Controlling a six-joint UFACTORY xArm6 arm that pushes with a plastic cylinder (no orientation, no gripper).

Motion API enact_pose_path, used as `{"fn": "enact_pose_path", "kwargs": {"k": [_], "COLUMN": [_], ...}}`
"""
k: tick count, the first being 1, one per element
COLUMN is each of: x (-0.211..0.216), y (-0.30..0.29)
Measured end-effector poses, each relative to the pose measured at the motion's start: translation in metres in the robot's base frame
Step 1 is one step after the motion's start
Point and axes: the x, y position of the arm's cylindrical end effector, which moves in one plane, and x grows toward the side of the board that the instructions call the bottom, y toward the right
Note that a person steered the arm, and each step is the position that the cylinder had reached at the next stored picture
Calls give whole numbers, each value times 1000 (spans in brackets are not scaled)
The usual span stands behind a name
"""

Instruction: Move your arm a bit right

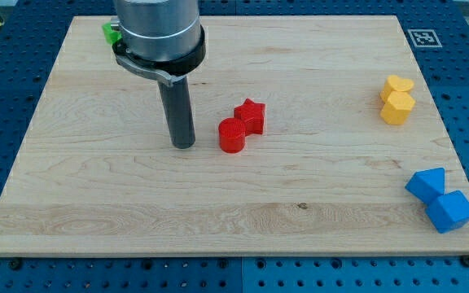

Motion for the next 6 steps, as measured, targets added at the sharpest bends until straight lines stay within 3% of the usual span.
{"fn": "enact_pose_path", "kwargs": {"k": [6], "x": [0], "y": [33]}}
